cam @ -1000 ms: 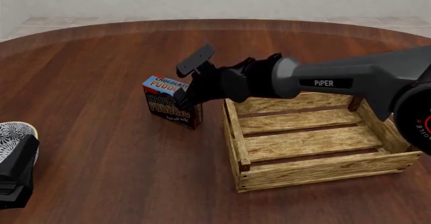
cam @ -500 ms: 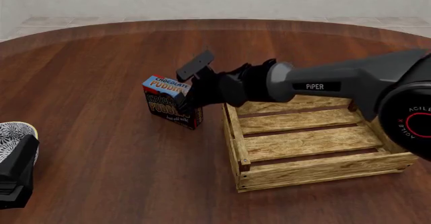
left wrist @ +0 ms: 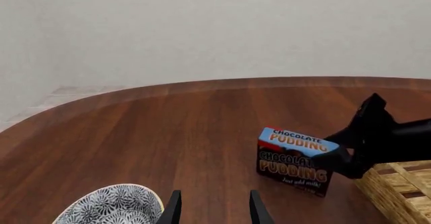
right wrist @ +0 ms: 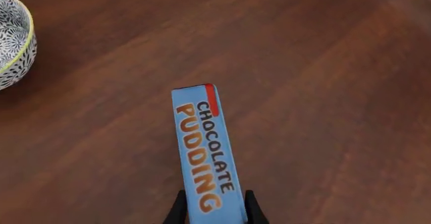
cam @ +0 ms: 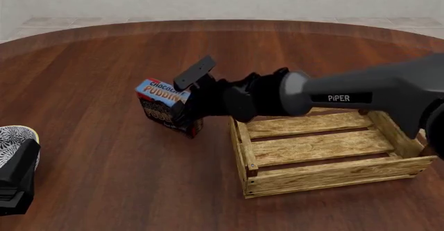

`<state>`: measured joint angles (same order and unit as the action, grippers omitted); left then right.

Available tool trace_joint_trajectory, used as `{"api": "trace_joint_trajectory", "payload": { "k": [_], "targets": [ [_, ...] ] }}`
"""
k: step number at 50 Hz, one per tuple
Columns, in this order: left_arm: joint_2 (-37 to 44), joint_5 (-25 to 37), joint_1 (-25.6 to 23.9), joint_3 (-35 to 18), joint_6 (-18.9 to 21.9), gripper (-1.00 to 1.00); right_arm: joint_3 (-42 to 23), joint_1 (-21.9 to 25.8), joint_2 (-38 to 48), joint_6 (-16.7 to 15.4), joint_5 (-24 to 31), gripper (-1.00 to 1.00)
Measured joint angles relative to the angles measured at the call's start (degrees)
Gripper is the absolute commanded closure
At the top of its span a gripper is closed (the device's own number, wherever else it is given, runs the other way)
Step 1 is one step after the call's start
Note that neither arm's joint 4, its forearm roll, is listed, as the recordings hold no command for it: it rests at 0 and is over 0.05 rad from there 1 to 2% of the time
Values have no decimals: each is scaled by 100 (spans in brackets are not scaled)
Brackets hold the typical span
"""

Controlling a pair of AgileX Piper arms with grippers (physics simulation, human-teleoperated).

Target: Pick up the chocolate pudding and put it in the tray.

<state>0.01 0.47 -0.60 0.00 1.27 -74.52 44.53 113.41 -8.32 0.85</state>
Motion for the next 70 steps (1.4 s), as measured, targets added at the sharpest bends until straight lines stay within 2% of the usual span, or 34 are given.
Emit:
{"api": "trace_joint_trajectory", "payload": {
  "k": [15,30,44,70],
  "targets": [
    [0,-22,-6,0,-6,-100,404,302,-524,116,-213,100],
    [0,-41,-14,0,-33,-100,477,454,-1057,158,-68,100],
    [0,-87,-30,0,-50,-100,126,422,-1501,34,556,100],
    [0,-182,-88,0,-70,-100,-567,65,-2200,-267,1772,100]
  ]
}}
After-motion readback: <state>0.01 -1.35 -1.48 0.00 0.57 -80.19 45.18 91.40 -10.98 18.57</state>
